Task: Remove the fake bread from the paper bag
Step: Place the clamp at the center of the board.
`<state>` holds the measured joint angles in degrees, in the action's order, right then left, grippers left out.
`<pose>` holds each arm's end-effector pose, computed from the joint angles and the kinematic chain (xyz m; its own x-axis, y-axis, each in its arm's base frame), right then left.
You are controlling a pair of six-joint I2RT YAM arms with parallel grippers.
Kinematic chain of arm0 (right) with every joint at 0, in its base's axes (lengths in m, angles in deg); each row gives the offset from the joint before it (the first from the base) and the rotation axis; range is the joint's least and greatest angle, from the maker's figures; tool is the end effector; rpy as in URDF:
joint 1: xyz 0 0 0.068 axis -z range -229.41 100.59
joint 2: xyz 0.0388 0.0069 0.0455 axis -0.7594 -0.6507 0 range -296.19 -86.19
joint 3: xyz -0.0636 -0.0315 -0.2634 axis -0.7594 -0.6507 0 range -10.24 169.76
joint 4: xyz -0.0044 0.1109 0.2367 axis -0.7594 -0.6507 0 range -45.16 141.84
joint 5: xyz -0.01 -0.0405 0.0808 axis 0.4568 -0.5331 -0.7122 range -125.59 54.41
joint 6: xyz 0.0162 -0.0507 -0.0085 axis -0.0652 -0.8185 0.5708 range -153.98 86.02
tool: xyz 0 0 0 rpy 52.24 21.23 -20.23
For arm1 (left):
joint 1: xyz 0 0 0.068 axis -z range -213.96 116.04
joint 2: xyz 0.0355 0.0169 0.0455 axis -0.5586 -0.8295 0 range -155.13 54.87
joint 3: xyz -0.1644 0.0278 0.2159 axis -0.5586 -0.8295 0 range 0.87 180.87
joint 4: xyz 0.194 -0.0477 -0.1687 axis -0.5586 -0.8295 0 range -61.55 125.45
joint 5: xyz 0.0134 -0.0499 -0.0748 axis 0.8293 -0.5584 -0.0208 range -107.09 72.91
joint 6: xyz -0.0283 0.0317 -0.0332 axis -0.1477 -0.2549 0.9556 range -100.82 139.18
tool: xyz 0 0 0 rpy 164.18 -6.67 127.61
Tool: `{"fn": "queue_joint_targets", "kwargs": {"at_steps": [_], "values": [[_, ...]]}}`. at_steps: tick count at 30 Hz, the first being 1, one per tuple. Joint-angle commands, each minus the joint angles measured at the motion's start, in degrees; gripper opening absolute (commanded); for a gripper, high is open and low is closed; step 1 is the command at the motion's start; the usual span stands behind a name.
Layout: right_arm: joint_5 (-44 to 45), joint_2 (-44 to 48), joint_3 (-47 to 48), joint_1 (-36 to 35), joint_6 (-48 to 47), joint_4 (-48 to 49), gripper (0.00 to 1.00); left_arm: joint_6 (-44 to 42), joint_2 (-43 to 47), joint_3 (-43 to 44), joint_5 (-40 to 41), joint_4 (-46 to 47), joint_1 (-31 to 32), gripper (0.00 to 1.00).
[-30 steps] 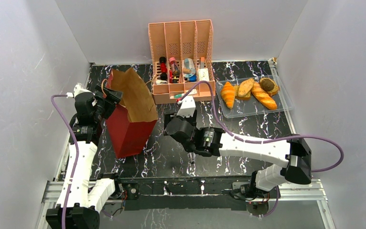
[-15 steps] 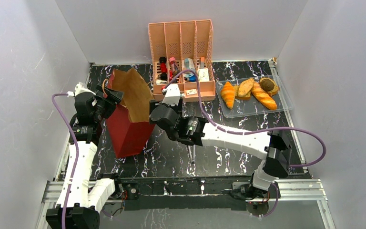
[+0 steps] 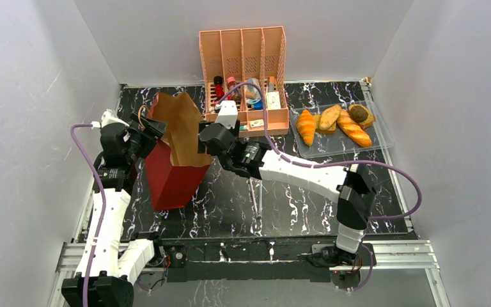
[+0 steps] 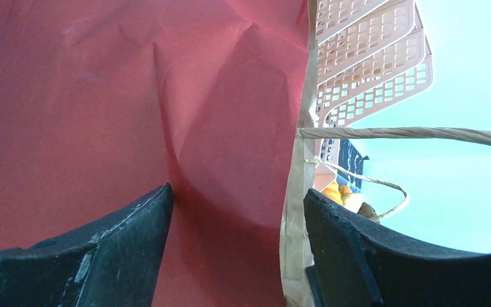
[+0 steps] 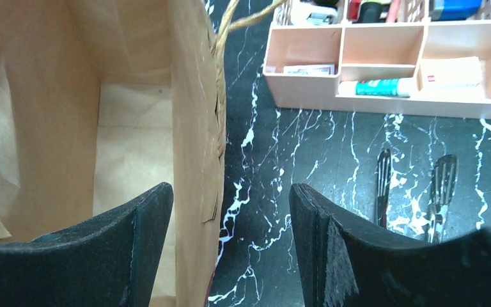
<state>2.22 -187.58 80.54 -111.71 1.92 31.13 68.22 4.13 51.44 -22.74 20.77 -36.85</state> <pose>0.2104 0.3539 0.3331 -0.4631 0.1145 -0.8789 -0.2276 0.9430 0.2427 0.2039 0.0068 0.3492 -0.2016 -0.7626 -0.6146 -0.1640 0.6449 -0.7465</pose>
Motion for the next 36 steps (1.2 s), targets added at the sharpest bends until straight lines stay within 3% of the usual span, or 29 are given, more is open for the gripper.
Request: {"fn": "queue_joint_targets", "kwargs": {"at_steps": [1,5,7,8,10,11,24,36], "values": [[-3.6,-1.9,2.4,-0.4,0.7,2.0,0.63,-0.1,0.0,-0.2,-2.1,1.8,-0.4,0.72],[-5.1,-3.6,2.0,-0.4,2.1,2.3,0.56,0.4,0.0,-0.5,-2.9,2.4,-0.4,0.72],[-5.6,-4.2,1.8,-0.2,2.6,2.9,0.39,0.4,0.0,-0.5,-3.3,2.5,-0.4,0.72],[-6.1,-4.5,1.8,-0.2,2.6,3.3,0.24,0.3,0.0,-0.5,-3.6,2.4,-0.4,0.72],[-6.0,-4.9,2.5,-0.1,2.7,3.2,0.04,0.0,-0.1,-0.5,-4.3,2.1,-0.4,0.73],[-5.8,-4.9,2.9,-0.1,2.6,3.0,0.0,-0.1,-0.2,-0.5,-4.6,1.8,-0.4,0.74],[-2.8,1.1,1.9,-0.6,-0.8,6.2,0.0,-0.8,-6.8,-2.2,-16.5,0.7,-0.4,0.78],[-0.5,6.6,-0.5,-2.3,-3.9,7.6,0.0,4.2,-4.0,-2.4,-16.4,3.0,-0.7,0.8]]}}
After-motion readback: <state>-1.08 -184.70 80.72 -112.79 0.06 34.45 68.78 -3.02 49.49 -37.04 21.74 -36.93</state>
